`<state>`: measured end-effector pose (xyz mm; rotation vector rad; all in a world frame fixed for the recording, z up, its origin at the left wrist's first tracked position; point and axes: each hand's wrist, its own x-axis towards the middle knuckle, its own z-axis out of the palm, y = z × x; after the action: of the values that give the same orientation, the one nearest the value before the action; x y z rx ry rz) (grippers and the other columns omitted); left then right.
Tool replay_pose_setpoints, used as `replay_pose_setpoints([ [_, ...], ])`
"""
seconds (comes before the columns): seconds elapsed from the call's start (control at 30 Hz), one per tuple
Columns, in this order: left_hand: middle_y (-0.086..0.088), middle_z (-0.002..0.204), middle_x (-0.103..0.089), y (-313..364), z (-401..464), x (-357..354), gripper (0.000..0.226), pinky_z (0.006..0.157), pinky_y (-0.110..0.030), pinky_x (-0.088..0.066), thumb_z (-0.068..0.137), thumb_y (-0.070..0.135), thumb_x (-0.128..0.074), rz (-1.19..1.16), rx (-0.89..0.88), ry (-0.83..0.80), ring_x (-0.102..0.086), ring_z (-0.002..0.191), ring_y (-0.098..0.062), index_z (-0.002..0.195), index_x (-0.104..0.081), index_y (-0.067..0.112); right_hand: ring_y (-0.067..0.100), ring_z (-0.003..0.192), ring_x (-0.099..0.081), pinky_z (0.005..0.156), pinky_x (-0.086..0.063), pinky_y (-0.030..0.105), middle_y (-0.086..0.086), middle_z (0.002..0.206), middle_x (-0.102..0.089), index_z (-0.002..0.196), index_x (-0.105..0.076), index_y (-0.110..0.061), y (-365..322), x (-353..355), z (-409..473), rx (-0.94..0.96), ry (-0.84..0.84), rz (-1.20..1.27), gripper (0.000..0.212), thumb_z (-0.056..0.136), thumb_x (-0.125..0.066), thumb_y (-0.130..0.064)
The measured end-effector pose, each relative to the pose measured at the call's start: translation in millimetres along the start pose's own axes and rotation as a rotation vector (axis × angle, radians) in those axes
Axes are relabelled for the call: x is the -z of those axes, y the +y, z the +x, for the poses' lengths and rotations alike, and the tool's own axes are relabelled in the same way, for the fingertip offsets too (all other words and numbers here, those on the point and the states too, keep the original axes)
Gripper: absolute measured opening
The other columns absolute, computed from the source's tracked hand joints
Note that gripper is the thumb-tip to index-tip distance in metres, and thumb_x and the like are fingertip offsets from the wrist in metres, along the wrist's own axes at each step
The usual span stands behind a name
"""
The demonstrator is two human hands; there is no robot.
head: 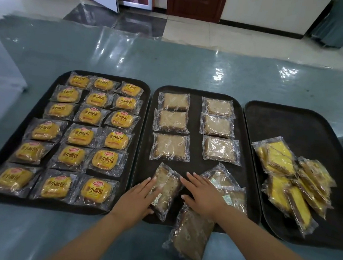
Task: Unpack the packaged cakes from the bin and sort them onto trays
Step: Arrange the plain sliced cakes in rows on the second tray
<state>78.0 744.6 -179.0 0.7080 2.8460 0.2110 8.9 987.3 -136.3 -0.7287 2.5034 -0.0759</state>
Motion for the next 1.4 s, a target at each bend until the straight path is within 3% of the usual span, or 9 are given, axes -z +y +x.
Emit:
replay_pose_setpoints([
  [0.2,-0.001,0.127,-0.062,-3,1,8,0.080,0.054,-0.017,-0.054,0.046,0.024,-0.095,-0.127,0.057,0.149,-0.062,0.111,-0.019,0.119,-0.064,0.029,0.014,0.147,0.005,0.119,-0.001,0.032,-0.003,0.161,0.002,0.153,-0.002,-0.030,4,0,-1,-0.010,0.001,0.005,0.065,0.098,-0.026,-0.055],
  [0.33,0.016,0.133,-0.050,1,5,28,0.047,0.100,-0.013,-0.037,0.091,0.052,-0.045,-0.615,0.153,0.228,-0.043,0.122,0.005,0.131,-0.055,0.029,0.014,0.147,-0.003,0.119,-0.008,0.030,-0.005,0.161,-0.003,0.153,0.002,-0.031,0,11,1,-0.041,0.097,0.165,0.074,0.092,-0.022,-0.067],
  [0.4,0.027,0.125,-0.051,5,10,46,0.032,0.097,-0.009,-0.036,0.096,0.039,-0.048,-0.832,0.230,0.226,-0.043,0.114,0.017,0.127,-0.054,0.034,0.014,0.146,-0.014,0.118,-0.016,0.030,-0.004,0.160,-0.013,0.153,-0.005,-0.029,-2,20,3,-0.029,0.203,0.250,0.070,0.096,-0.035,-0.056],
  [0.53,0.004,0.109,-0.065,3,23,69,0.021,0.088,-0.026,-0.051,0.099,0.018,-0.047,-1.315,0.380,0.155,-0.062,0.103,-0.007,0.114,-0.060,0.024,0.013,0.122,-0.048,0.104,-0.040,0.031,-0.002,0.145,-0.041,0.144,-0.033,-0.024,-5,40,6,-0.055,0.352,0.382,0.059,0.094,-0.047,-0.051],
  [0.67,-0.011,0.113,-0.063,2,32,65,0.022,0.085,-0.035,-0.055,0.102,0.022,-0.041,-1.457,0.632,0.059,-0.066,0.099,-0.022,0.114,-0.056,0.013,0.015,0.113,-0.055,0.100,-0.043,0.031,-0.002,0.143,-0.043,0.144,-0.033,-0.024,-1,46,11,-0.052,0.324,0.356,0.056,0.096,-0.048,-0.046],
  [0.83,-0.009,0.118,-0.060,-5,40,51,0.020,0.083,-0.028,-0.052,0.101,0.022,-0.041,-1.211,0.812,0.107,-0.061,0.105,-0.019,0.114,-0.055,0.017,0.018,0.143,-0.025,0.116,-0.024,0.038,-0.002,0.156,-0.026,0.149,-0.028,-0.028,4,14,21,0.053,0.193,0.212,0.062,0.094,-0.035,-0.056],
  [1.0,0.008,0.132,-0.038,-4,39,49,0.064,0.106,-0.022,-0.029,0.090,-0.009,-0.047,-0.764,0.621,0.295,-0.034,0.125,-0.007,0.147,-0.030,0.014,0.013,0.145,-0.006,0.119,-0.012,0.041,-0.002,0.158,-0.020,0.145,-0.038,-0.024,5,-6,24,0.099,0.209,0.146,0.074,0.084,-0.019,-0.062],
  [1.17,-0.006,0.150,-0.037,-20,39,18,0.069,0.114,-0.041,-0.013,0.077,0.001,-0.039,-0.183,0.233,0.124,-0.016,0.143,-0.021,0.145,-0.032,0.012,0.022,0.144,-0.018,0.113,-0.017,0.047,0.001,0.156,-0.026,0.146,-0.036,-0.024,1,-13,35,0.175,0.247,-0.022,0.063,0.092,-0.033,-0.056],
  [1.4,-0.002,0.148,-0.041,-34,43,21,0.061,0.110,-0.048,-0.015,0.083,0.020,-0.032,0.023,0.145,-0.069,-0.029,0.138,-0.020,0.143,-0.038,0.016,0.019,0.135,-0.041,0.110,-0.032,0.048,-0.005,0.148,-0.042,0.143,-0.040,-0.032,15,-17,38,0.153,0.212,-0.096,0.057,0.092,-0.032,-0.056],
])
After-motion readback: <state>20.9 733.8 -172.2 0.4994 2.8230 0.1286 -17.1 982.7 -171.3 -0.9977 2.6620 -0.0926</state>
